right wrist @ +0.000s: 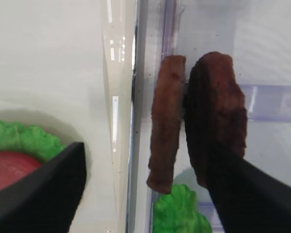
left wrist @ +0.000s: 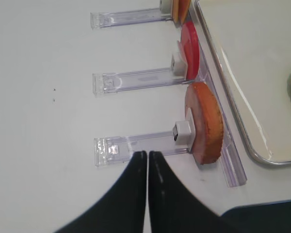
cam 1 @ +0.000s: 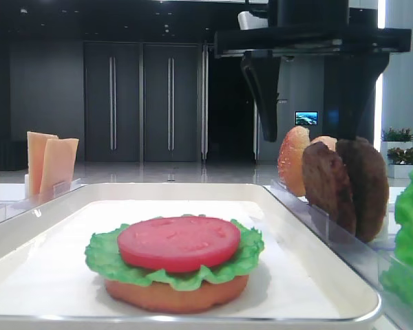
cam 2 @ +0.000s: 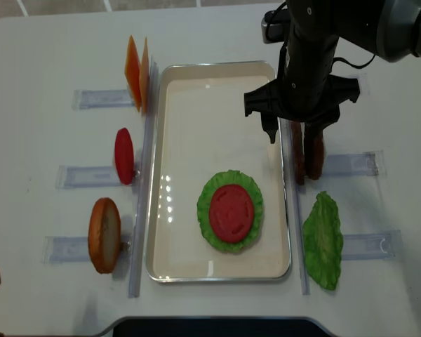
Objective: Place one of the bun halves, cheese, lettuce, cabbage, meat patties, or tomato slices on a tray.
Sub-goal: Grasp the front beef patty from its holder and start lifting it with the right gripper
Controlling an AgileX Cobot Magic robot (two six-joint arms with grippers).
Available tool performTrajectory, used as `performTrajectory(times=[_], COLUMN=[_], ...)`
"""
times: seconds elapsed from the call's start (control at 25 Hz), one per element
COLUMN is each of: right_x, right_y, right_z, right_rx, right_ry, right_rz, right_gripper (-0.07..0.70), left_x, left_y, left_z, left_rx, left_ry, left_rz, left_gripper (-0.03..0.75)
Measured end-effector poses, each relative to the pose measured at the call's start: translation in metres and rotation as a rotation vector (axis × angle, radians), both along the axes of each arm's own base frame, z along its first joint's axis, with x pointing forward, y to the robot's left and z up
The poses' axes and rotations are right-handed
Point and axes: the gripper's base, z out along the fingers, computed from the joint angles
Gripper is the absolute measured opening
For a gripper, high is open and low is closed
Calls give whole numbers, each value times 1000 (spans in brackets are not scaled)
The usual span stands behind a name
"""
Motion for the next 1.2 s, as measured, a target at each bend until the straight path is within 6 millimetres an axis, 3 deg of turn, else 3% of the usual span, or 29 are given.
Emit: performTrajectory(times=[1.2], right_x=[1], right_y=[9], right_z=[-9], right_rx=[19], right_ry=[16], right_rz=[1], right_gripper=[523], left_x=[0], left_y=[0], left_z=[0], left_rx=[0], left_ry=[0], left_rz=[0], left_gripper=[-1])
